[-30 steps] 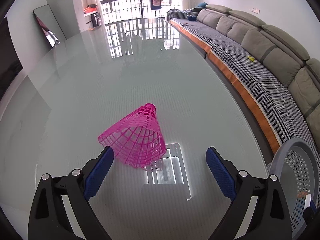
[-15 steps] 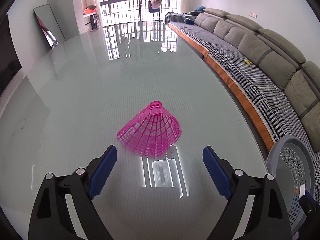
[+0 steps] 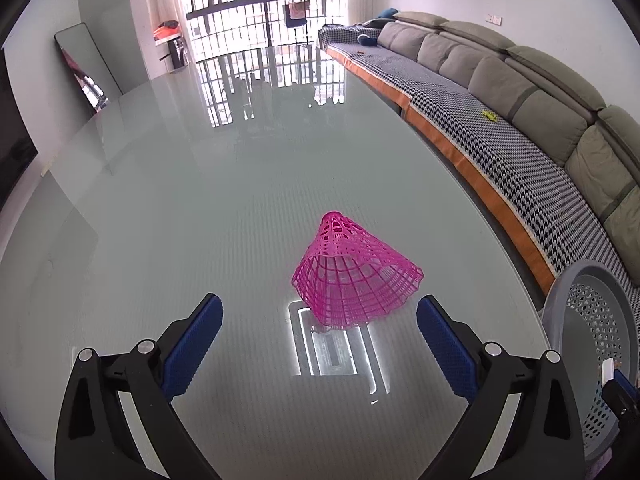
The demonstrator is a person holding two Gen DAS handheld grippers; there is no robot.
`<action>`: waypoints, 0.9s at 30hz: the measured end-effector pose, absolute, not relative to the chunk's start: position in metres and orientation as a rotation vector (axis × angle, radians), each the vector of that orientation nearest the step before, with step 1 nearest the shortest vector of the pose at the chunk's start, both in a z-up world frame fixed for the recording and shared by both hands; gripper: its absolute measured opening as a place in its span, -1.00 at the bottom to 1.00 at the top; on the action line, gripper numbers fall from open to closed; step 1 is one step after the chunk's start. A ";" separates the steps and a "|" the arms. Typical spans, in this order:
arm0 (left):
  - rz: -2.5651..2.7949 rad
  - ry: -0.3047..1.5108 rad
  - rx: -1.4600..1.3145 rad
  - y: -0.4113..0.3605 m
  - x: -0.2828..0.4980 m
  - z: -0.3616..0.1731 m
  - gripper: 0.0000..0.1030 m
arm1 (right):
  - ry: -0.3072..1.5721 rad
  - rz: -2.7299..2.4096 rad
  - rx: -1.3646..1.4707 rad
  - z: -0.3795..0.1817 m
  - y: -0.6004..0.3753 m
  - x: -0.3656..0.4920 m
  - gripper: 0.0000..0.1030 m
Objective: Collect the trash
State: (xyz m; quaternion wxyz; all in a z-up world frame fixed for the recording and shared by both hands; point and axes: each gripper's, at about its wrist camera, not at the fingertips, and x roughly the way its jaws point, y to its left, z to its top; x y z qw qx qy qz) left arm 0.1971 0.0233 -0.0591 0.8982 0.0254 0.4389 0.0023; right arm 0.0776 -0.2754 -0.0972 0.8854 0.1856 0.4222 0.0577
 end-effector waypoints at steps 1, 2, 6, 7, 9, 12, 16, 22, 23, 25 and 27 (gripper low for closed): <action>0.003 0.914 0.059 0.021 0.200 -0.061 0.87 | 0.881 0.119 0.386 -0.098 -0.275 0.079 -0.26; 0.001 0.925 0.061 0.019 0.203 -0.064 0.88 | 0.884 0.119 0.386 -0.100 -0.275 0.079 -0.25; -0.010 0.943 0.063 0.013 0.211 -0.069 0.88 | 0.892 0.118 0.385 -0.103 -0.273 0.083 -0.25; -0.013 0.941 0.064 0.010 0.213 -0.070 0.88 | 0.893 0.118 0.385 -0.104 -0.273 0.084 -0.25; -0.006 0.934 0.073 0.007 0.215 -0.070 0.88 | 0.895 0.117 0.384 -0.104 -0.272 0.084 -0.25; 0.008 0.936 0.072 0.009 0.221 -0.072 0.84 | 0.897 0.117 0.383 -0.105 -0.272 0.085 -0.26; -0.011 0.936 0.037 0.013 0.221 -0.072 0.42 | 0.898 0.116 0.383 -0.104 -0.272 0.085 -0.26; -0.045 0.919 0.067 0.005 0.208 -0.067 -0.10 | 0.899 0.113 0.373 -0.103 -0.271 0.084 -0.26; -0.056 0.916 0.064 0.004 0.204 -0.065 -0.13 | 0.898 0.111 0.371 -0.102 -0.271 0.084 -0.26; -0.081 0.909 0.062 -0.001 0.195 -0.062 -0.18 | 0.892 0.108 0.368 -0.099 -0.271 0.082 -0.25; -0.104 0.903 0.067 -0.008 0.185 -0.060 -0.22 | 0.888 0.103 0.365 -0.098 -0.272 0.079 -0.26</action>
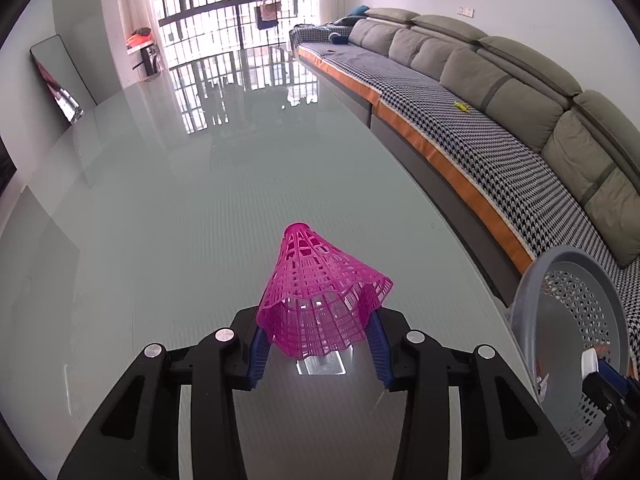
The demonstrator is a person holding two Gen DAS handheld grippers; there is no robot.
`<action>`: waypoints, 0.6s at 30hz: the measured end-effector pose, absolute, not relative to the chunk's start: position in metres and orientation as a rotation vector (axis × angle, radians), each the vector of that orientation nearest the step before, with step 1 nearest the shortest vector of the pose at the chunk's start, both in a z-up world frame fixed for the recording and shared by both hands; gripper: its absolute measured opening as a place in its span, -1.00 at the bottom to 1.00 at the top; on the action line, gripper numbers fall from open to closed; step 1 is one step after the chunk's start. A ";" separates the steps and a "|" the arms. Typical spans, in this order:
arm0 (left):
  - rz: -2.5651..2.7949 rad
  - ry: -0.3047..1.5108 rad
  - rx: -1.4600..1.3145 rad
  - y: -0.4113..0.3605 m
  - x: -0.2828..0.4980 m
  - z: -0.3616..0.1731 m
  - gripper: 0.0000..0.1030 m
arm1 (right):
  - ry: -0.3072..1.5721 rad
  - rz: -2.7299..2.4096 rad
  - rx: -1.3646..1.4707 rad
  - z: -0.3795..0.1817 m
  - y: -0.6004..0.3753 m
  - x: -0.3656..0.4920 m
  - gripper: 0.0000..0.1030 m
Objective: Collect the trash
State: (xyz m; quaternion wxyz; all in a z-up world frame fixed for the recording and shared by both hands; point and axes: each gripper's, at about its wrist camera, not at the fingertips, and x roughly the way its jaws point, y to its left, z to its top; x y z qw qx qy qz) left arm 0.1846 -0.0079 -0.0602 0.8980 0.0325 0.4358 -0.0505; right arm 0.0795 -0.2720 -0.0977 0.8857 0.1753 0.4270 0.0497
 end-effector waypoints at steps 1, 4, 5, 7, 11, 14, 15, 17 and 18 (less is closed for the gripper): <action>-0.118 0.899 0.073 -0.012 0.180 -0.059 -0.23 | 0.888 0.100 0.363 -0.097 -0.273 0.078 -0.25; -0.152 0.887 0.088 -0.026 0.166 -0.055 -0.24 | 0.887 0.089 0.361 -0.095 -0.276 0.074 -0.26; -0.162 0.883 0.092 -0.030 0.162 -0.053 -0.25 | 0.886 0.085 0.360 -0.095 -0.278 0.072 -0.26; -0.185 0.874 0.100 -0.040 0.153 -0.050 -0.25 | 0.883 0.076 0.357 -0.094 -0.282 0.068 -0.26; -0.246 0.859 0.122 -0.064 0.135 -0.043 -0.25 | 0.878 0.054 0.356 -0.093 -0.294 0.061 -0.26; -0.310 0.845 0.144 -0.090 0.121 -0.038 -0.25 | 0.880 0.026 0.358 -0.096 -0.306 0.056 -0.26; -0.330 0.842 0.154 -0.100 0.117 -0.037 -0.25 | 0.882 0.017 0.360 -0.096 -0.310 0.055 -0.26; -0.371 0.837 0.171 -0.118 0.109 -0.037 -0.25 | 0.884 -0.007 0.359 -0.098 -0.319 0.052 -0.26; -0.392 0.837 0.178 -0.128 0.106 -0.038 -0.25 | 0.885 -0.018 0.357 -0.099 -0.324 0.051 -0.26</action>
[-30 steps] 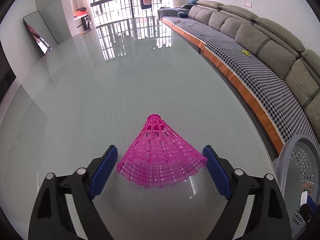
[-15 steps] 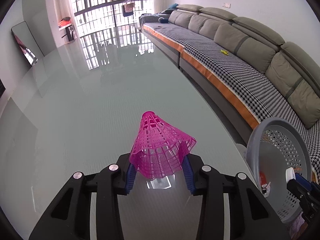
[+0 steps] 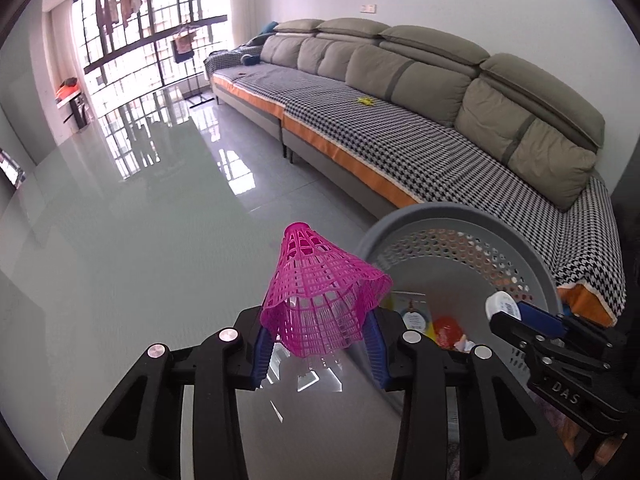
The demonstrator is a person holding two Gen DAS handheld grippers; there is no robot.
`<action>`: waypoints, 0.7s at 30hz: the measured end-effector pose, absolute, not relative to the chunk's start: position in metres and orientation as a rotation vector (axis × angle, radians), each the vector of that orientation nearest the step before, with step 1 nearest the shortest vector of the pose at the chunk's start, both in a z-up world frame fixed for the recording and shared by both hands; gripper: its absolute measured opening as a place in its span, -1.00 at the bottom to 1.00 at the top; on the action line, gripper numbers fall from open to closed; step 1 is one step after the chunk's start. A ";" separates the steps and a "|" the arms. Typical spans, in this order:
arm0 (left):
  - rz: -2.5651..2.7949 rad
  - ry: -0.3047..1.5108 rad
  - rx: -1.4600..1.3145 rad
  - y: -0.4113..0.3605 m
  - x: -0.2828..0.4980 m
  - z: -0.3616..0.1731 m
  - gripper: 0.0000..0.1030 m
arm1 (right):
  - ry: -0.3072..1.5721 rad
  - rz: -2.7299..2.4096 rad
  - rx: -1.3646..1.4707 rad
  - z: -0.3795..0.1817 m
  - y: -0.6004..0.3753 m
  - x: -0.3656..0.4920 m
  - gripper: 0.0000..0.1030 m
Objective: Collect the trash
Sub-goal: 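Open both grippers over the grey basket to drop the shuttlecock and disc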
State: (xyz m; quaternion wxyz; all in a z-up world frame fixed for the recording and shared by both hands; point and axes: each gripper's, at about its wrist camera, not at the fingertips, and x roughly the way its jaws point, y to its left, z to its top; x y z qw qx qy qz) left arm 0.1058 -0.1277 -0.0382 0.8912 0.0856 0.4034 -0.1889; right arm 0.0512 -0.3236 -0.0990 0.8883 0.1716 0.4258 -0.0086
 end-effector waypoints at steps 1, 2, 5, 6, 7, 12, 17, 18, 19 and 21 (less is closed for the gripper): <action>-0.414 0.840 0.185 -0.137 0.103 -0.039 -0.25 | 0.886 -0.027 0.356 -0.100 -0.328 0.050 -0.26; -0.433 0.843 0.191 -0.145 0.100 -0.041 -0.25 | 0.887 -0.035 0.355 -0.100 -0.333 0.049 -0.26; -0.493 0.854 0.205 -0.165 0.094 -0.044 -0.20 | 0.884 -0.065 0.352 -0.100 -0.345 0.046 -0.26; -0.510 0.859 0.205 -0.170 0.092 -0.046 -0.20 | 0.882 -0.071 0.354 -0.100 -0.347 0.044 -0.26; -0.525 0.866 0.206 -0.177 0.091 -0.048 -0.19 | 0.880 -0.078 0.355 -0.099 -0.351 0.043 -0.26; -0.548 0.879 0.205 -0.190 0.087 -0.052 0.03 | 0.870 -0.105 0.343 -0.098 -0.360 0.037 -0.14; -0.532 0.874 0.194 -0.189 0.084 -0.050 0.28 | 0.845 -0.120 0.353 -0.092 -0.366 0.029 0.11; -0.528 0.878 0.191 -0.187 0.084 -0.050 0.32 | 0.843 -0.126 0.353 -0.092 -0.367 0.028 0.11; -0.523 0.881 0.188 -0.186 0.084 -0.050 0.33 | 0.841 -0.130 0.355 -0.092 -0.369 0.027 0.11; -0.514 0.887 0.181 -0.186 0.083 -0.051 0.36 | 0.841 -0.133 0.361 -0.092 -0.371 0.025 0.11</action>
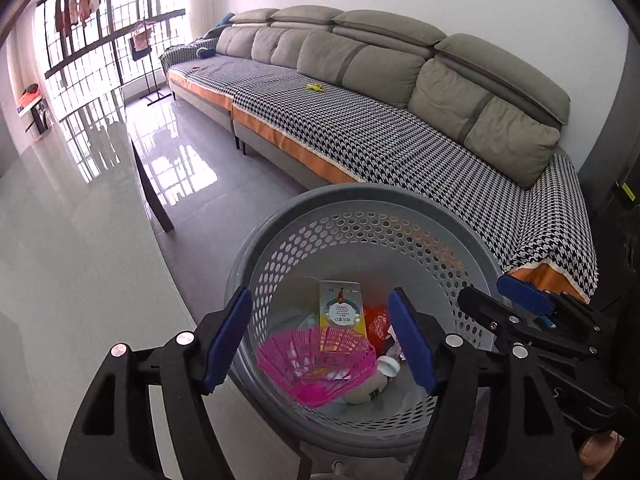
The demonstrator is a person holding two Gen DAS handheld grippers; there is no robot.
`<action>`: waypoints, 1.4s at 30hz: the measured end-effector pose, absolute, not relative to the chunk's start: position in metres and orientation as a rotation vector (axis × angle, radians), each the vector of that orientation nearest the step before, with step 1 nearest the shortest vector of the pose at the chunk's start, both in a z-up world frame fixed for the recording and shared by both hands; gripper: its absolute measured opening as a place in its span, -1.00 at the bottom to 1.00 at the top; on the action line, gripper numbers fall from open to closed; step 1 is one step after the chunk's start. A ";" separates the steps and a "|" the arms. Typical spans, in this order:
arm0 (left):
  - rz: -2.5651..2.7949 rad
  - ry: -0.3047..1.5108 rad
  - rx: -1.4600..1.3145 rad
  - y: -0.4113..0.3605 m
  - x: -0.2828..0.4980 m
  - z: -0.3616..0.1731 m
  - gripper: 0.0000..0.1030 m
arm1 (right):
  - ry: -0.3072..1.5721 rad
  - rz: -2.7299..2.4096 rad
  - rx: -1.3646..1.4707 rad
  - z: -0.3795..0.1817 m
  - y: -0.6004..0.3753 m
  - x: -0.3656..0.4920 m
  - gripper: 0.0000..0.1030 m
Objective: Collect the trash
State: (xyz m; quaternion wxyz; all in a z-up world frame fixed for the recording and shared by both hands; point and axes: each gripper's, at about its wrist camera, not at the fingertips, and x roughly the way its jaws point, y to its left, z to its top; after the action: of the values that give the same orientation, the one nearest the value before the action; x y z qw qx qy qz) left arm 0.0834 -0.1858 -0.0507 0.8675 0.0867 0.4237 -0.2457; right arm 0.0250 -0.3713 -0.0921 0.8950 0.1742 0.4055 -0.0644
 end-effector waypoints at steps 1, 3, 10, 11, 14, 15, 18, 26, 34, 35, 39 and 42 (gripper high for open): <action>-0.510 0.889 0.178 -0.186 0.084 -0.051 0.36 | 0.840 -0.136 0.363 -0.092 -0.372 0.024 0.11; -0.501 0.893 0.170 -0.187 0.083 -0.051 0.39 | 0.840 -0.137 0.365 -0.092 -0.372 0.021 0.11; -0.469 0.885 0.165 -0.185 0.078 -0.048 0.49 | 0.840 -0.138 0.361 -0.089 -0.366 0.016 0.11; -0.465 0.882 0.167 -0.183 0.078 -0.047 0.50 | 0.839 -0.138 0.361 -0.089 -0.365 0.016 0.11; -0.451 0.874 0.165 -0.180 0.077 -0.044 0.53 | 0.839 -0.138 0.361 -0.088 -0.366 0.016 0.11; -0.446 0.872 0.165 -0.179 0.076 -0.044 0.55 | 0.839 -0.138 0.360 -0.088 -0.365 0.015 0.11; -0.426 0.863 0.166 -0.175 0.075 -0.043 0.64 | 0.838 -0.138 0.356 -0.086 -0.363 0.015 0.11; -0.361 0.815 0.180 -0.165 0.072 -0.036 0.84 | 0.836 -0.134 0.339 -0.083 -0.353 0.015 0.12; -0.322 0.811 0.180 -0.158 0.074 -0.035 0.88 | 0.832 -0.144 0.322 -0.079 -0.345 0.016 0.17; -0.318 0.811 0.181 -0.157 0.075 -0.035 0.88 | 0.832 -0.146 0.318 -0.079 -0.344 0.016 0.18; -0.309 0.809 0.187 -0.155 0.075 -0.035 0.88 | 0.829 -0.152 0.310 -0.079 -0.343 0.015 0.23; -0.305 0.810 0.192 -0.155 0.074 -0.036 0.88 | 0.832 -0.159 0.302 -0.080 -0.342 0.014 0.23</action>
State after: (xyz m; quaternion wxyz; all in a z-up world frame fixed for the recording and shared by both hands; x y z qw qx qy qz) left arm 0.0744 -0.1555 -0.0358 0.9033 0.0926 0.3921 -0.1474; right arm 0.0144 -0.3416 -0.0797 0.9006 0.1461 0.4021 -0.0769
